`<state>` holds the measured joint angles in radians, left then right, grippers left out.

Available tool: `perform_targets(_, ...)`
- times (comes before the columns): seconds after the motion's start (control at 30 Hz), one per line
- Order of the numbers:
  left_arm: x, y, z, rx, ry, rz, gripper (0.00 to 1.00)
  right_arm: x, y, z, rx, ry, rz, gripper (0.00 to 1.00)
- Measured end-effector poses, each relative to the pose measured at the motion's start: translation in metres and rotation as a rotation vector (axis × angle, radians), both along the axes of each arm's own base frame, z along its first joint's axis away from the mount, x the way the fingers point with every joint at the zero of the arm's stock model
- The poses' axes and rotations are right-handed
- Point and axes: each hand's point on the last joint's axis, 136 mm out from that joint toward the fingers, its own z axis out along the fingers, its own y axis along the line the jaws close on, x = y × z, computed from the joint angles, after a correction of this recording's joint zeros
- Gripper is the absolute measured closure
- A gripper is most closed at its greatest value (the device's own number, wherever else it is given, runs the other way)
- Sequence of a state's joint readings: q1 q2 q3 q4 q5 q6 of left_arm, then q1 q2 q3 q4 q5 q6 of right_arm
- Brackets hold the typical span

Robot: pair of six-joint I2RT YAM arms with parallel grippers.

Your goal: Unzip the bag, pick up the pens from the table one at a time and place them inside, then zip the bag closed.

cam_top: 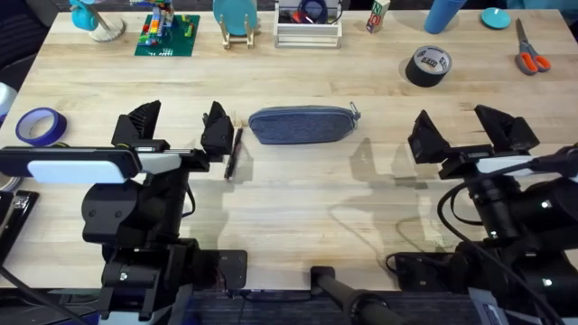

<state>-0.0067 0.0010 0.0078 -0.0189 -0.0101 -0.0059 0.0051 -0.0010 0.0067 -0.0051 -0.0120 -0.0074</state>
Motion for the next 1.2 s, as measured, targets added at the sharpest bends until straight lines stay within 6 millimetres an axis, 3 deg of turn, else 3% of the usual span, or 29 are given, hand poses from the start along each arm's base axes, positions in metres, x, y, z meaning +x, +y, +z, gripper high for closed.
perform_targets(0.63, 0.000, 0.000, -0.001, 0.003, 0.002, 0.000, 0.007, 0.000, 0.000, 0.000, 0.000, 0.003, 0.000, 0.004)
perform_targets(0.93, -0.006, -0.001, -0.014, 0.008, 0.115, -0.008, 0.007, -0.003, 0.000, -0.003, -0.004, 0.047, 0.003, 0.005)
perform_targets(1.07, -0.016, -0.001, 0.007, 0.008, 0.182, -0.004, 0.007, -0.008, 0.000, -0.003, -0.005, 0.154, 0.002, 0.005)
perform_targets(1.2, -0.018, -0.003, 0.039, 0.006, 0.205, -0.021, 0.007, -0.003, 0.001, 0.029, -0.006, 0.171, 0.004, 0.006)
